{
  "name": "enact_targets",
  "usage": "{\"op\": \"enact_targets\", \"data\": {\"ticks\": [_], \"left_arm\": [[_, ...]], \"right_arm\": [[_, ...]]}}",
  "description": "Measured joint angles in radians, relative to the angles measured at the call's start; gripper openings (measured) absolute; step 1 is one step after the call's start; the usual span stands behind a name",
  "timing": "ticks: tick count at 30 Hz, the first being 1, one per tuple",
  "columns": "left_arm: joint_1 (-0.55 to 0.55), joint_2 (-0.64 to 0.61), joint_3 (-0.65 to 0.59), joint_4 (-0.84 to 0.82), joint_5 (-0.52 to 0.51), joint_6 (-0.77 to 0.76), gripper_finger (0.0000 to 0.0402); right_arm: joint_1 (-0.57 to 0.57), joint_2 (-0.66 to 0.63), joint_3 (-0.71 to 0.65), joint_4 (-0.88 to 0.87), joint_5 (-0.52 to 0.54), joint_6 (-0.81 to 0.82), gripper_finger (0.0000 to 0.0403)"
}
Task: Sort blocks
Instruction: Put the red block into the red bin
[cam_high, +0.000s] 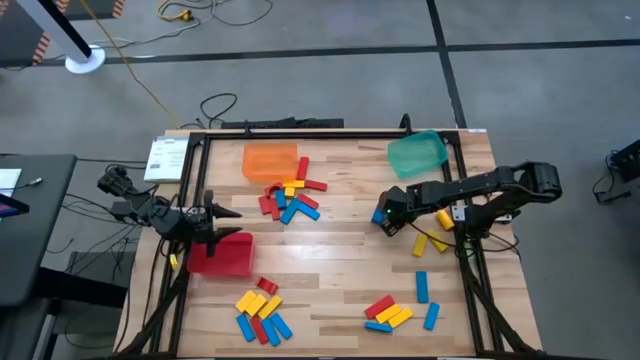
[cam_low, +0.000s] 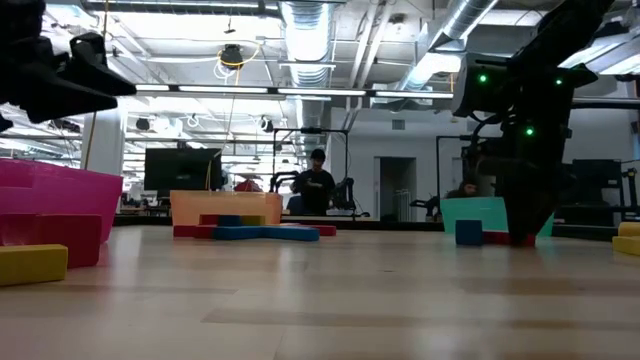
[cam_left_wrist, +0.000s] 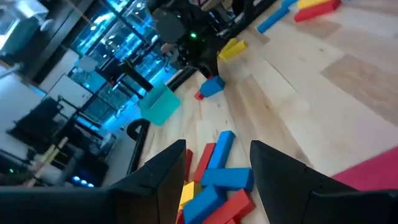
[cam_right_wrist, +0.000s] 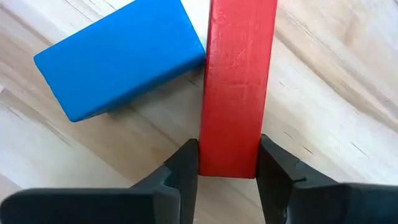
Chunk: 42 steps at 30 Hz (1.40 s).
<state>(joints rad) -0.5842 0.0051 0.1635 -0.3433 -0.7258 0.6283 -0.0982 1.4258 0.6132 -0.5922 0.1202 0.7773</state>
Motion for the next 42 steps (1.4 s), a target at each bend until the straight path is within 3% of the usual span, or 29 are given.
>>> {"op": "enact_targets", "data": {"ticks": [7,15,19,26,38,42], "left_arm": [[0.001,-0.001,0.001,-0.005,0.004,0.268,0.0174],[0.001,0.0,-0.006,0.045,0.058,0.276,0.0174],[0.001,-0.001,-0.006,0.137,0.125,0.131,0.0174],[0.001,-0.001,-0.006,0.288,0.153,-0.231,0.0174],[0.001,0.0,-0.006,0.242,0.153,-0.612,0.0174],[0.001,0.0,0.002,0.242,0.153,-0.643,0.0174]], "right_arm": [[0.027,0.004,0.045,-0.043,-0.019,-0.016,0.0136],[0.102,0.003,0.173,-0.161,-0.045,-0.023,0.0136],[0.134,0.002,0.241,-0.186,-0.038,-0.027,0.0136],[0.176,0.001,0.339,-0.154,-0.029,-0.083,0.0136],[0.235,0.009,0.402,0.326,-0.087,-0.269,0.0136],[0.235,0.085,0.404,0.516,-0.165,-0.318,0.0136]]}}
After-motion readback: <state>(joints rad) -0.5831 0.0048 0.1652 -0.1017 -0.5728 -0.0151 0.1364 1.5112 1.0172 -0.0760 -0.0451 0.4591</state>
